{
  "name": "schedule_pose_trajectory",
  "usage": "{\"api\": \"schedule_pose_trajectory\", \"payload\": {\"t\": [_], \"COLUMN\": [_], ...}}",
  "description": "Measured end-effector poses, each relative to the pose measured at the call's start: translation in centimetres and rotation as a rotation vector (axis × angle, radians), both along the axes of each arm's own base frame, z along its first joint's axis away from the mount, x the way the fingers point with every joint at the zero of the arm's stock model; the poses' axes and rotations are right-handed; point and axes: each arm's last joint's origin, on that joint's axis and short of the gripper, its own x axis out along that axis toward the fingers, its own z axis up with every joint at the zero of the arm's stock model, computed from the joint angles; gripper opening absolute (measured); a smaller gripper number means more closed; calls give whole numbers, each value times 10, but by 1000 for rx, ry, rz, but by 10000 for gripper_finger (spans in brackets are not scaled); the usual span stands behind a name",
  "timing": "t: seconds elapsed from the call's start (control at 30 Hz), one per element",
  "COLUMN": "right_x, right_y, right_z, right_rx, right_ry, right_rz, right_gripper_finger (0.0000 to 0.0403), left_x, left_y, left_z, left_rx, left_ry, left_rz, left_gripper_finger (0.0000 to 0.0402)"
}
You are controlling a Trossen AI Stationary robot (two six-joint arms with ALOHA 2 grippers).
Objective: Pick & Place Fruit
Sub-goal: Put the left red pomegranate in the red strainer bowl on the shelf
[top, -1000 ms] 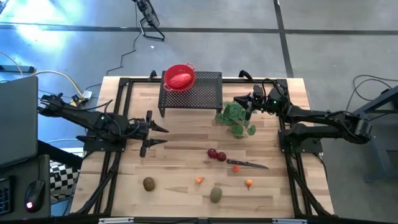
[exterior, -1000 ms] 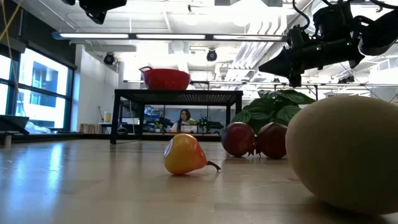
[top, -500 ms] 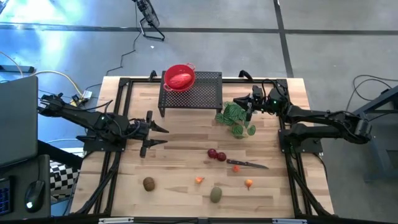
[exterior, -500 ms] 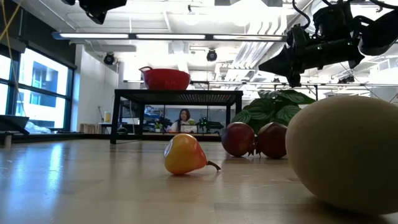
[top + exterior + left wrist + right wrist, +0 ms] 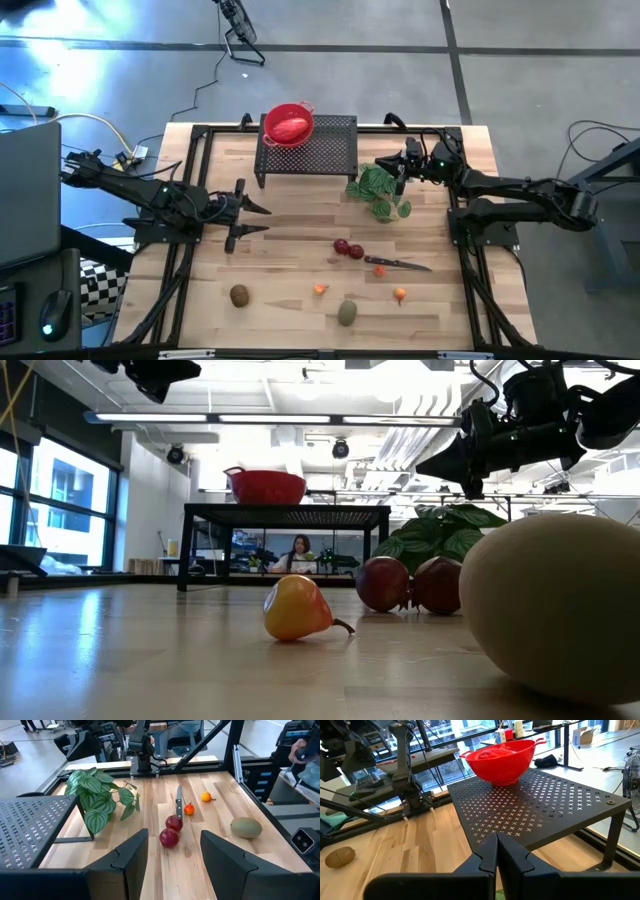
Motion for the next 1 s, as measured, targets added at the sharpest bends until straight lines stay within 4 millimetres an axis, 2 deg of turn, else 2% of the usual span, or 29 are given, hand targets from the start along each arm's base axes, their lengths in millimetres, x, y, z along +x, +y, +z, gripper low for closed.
{"api": "schedule_pose_trajectory", "payload": {"t": [0.43, 0.7, 1.0], "right_x": [1, 7, 15], "right_y": [3, 14, 30], "right_z": [4, 4, 6], "right_rx": [17, 18, -2], "right_ry": [-46, -47, -61], "right_rz": [85, 137, 86], "right_gripper_finger": [3, 3, 3], "left_x": [0, 0, -5], "left_y": [0, 0, 2], "left_z": [1, 1, 8], "left_rx": [-78, -36, 80], "left_ry": [-6, -9, -72], "left_rz": [16, 14, -9], "left_gripper_finger": [175, 175, 175]}}
